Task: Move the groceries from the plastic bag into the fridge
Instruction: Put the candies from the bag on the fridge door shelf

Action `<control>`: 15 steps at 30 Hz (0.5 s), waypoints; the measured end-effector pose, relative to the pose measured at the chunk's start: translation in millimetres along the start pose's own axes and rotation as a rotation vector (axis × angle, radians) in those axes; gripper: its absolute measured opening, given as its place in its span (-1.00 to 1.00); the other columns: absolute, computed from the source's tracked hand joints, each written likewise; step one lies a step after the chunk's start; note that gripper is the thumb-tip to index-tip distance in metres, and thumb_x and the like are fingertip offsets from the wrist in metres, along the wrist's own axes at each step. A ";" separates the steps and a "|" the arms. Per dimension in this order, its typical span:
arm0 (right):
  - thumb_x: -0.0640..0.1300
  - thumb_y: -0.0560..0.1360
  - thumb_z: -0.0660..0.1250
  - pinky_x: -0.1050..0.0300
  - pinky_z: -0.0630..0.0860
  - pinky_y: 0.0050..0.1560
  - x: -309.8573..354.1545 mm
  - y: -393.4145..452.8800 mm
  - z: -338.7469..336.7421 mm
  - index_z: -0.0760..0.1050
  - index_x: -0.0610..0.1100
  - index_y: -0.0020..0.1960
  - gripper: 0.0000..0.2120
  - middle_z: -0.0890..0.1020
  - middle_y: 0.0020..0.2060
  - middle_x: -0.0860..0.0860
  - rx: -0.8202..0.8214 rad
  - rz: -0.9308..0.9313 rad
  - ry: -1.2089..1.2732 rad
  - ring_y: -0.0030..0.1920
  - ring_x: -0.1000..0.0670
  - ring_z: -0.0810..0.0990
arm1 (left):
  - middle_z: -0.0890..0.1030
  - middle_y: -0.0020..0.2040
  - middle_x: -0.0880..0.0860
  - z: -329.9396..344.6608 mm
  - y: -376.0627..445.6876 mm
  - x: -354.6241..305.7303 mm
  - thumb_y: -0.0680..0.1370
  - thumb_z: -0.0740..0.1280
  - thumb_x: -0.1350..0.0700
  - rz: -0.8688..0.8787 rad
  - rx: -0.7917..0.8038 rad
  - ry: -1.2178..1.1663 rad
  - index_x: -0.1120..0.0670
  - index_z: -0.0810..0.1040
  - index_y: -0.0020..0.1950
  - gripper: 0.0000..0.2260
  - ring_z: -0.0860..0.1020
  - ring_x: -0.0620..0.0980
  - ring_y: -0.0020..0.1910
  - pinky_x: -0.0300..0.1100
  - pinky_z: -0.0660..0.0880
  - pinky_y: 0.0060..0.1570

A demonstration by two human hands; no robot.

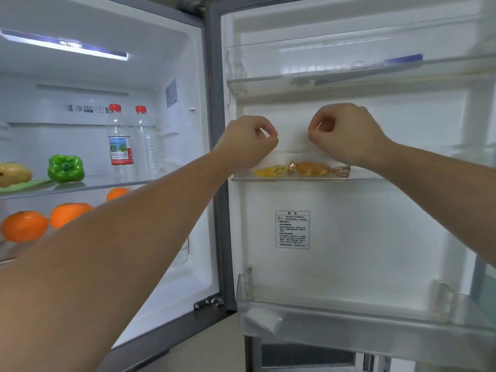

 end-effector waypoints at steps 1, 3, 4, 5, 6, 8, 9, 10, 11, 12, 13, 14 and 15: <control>-0.07 0.42 0.28 0.05 0.50 -0.02 1.7 -6.4 -2.5 0.57 -0.01 -0.07 -0.87 0.60 -0.19 0.11 -0.081 -0.082 0.008 -0.09 0.00 0.56 | 0.57 -0.25 -0.15 0.9 -6.5 -0.1 0.52 0.31 0.09 0.049 -0.030 -0.004 -0.04 0.61 -0.02 -0.89 0.54 -0.18 -0.23 -0.39 0.41 -0.25; -0.04 0.41 0.24 -0.04 0.46 0.10 5.5 -24.0 -6.1 0.54 -0.05 0.06 -0.74 0.60 -0.08 0.03 -0.181 -0.220 -0.036 0.00 -0.04 0.54 | 0.57 -0.14 -0.17 5.2 -21.4 1.2 0.52 0.30 0.06 0.171 -0.066 0.025 -0.04 0.61 0.06 -0.84 0.53 -0.15 -0.07 -0.32 0.42 -0.04; -0.03 0.41 0.23 -0.05 0.41 0.14 7.5 -34.5 -6.4 0.52 -0.06 0.11 -0.69 0.59 -0.03 0.01 -0.196 -0.261 -0.092 0.05 -0.06 0.53 | 0.58 -0.05 -0.14 8.0 -29.9 2.5 0.51 0.29 0.03 0.236 -0.072 0.063 -0.04 0.59 0.11 -0.80 0.52 -0.13 0.02 -0.25 0.41 0.07; -0.03 0.41 0.22 -0.04 0.36 0.14 9.5 -45.6 -6.1 0.51 -0.06 0.15 -0.66 0.58 0.01 -0.01 -0.195 -0.288 -0.151 0.08 -0.09 0.51 | 0.59 0.04 -0.11 10.6 -38.4 3.9 0.49 0.28 0.01 0.295 -0.079 0.101 -0.03 0.58 0.15 -0.74 0.51 -0.08 0.10 -0.17 0.39 0.15; -0.03 0.40 0.22 -0.02 0.33 0.12 10.8 -56.6 -5.8 0.50 -0.07 0.17 -0.64 0.57 0.03 -0.03 -0.189 -0.301 -0.205 0.09 -0.10 0.49 | 0.59 0.09 -0.07 12.4 -47.2 4.9 0.47 0.27 0.00 0.344 -0.092 0.128 -0.01 0.58 0.17 -0.70 0.50 -0.03 0.15 -0.10 0.39 0.19; -0.03 0.39 0.21 -0.01 0.32 0.08 13.4 -79.9 -5.8 0.49 -0.08 0.19 -0.61 0.56 0.04 -0.05 -0.158 -0.300 -0.288 0.09 -0.13 0.48 | 0.60 0.12 -0.01 16.2 -65.1 7.8 0.42 0.27 0.02 0.425 -0.152 0.145 0.03 0.59 0.16 -0.66 0.51 0.03 0.17 0.00 0.41 0.19; -0.02 0.38 0.21 -0.02 0.33 0.07 14.9 -92.6 -6.5 0.49 -0.08 0.20 -0.59 0.56 0.04 -0.05 -0.127 -0.287 -0.324 0.08 -0.14 0.49 | 0.59 0.14 0.01 19.1 -74.7 10.1 0.41 0.28 0.03 0.456 -0.171 0.141 0.03 0.60 0.16 -0.66 0.51 0.05 0.19 0.01 0.40 0.21; -0.02 0.38 0.20 -0.04 0.35 0.07 16.1 -106.3 -6.8 0.48 -0.09 0.20 -0.58 0.55 0.03 -0.06 -0.089 -0.264 -0.356 0.07 -0.15 0.49 | 0.58 0.18 0.03 22.7 -85.2 13.5 0.42 0.28 0.04 0.476 -0.165 0.130 0.03 0.60 0.18 -0.65 0.48 0.06 0.23 0.02 0.37 0.24; -0.01 0.38 0.20 -0.05 0.39 0.07 16.6 -120.7 -6.3 0.48 -0.09 0.21 -0.58 0.55 0.03 -0.07 -0.049 -0.234 -0.377 0.06 -0.16 0.50 | 0.55 0.22 0.04 27.1 -96.4 17.5 0.43 0.29 0.04 0.487 -0.131 0.110 0.02 0.59 0.21 -0.65 0.45 0.07 0.28 0.02 0.32 0.26; -0.01 0.39 0.21 -0.07 0.42 0.08 16.8 -136.3 -5.5 0.47 -0.09 0.22 -0.58 0.55 0.03 -0.07 -0.010 -0.194 -0.384 0.06 -0.16 0.51 | 0.53 0.25 0.03 32.3 -108.4 22.6 0.44 0.30 0.04 0.485 -0.071 0.088 0.01 0.58 0.23 -0.64 0.42 0.06 0.31 0.02 0.29 0.28; -0.02 0.41 0.23 -0.08 0.44 0.09 17.1 -152.3 -4.6 0.46 -0.09 0.23 -0.59 0.55 0.04 -0.07 0.028 -0.141 -0.376 0.07 -0.15 0.52 | 0.51 0.27 0.01 37.5 -121.3 27.3 0.45 0.30 0.04 0.472 0.005 0.072 -0.01 0.56 0.25 -0.63 0.40 0.05 0.32 0.01 0.27 0.29; -0.06 0.44 0.27 -0.06 0.45 0.11 17.3 -168.9 -4.3 0.44 -0.08 0.25 -0.61 0.54 0.04 -0.06 0.069 -0.079 -0.364 0.09 -0.12 0.51 | 0.49 0.28 -0.01 43.0 -134.4 31.2 0.46 0.30 0.03 0.449 0.079 0.057 -0.03 0.54 0.27 -0.62 0.38 0.03 0.32 0.00 0.27 0.28; -0.09 0.46 0.30 -0.02 0.44 0.12 16.9 -185.3 -4.9 0.42 -0.06 0.28 -0.61 0.53 0.06 -0.05 0.118 -0.015 -0.362 0.12 -0.09 0.50 | 0.48 0.28 -0.03 48.6 -146.7 34.2 0.46 0.28 0.01 0.426 0.143 0.041 -0.04 0.53 0.29 -0.61 0.37 0.02 0.32 -0.01 0.29 0.27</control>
Point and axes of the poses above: each hand's wrist, its own y-axis towards the middle knuckle, its own z-axis out of the palm, x = y × z, the point moved 2 cm from there along y, towards the middle knuckle
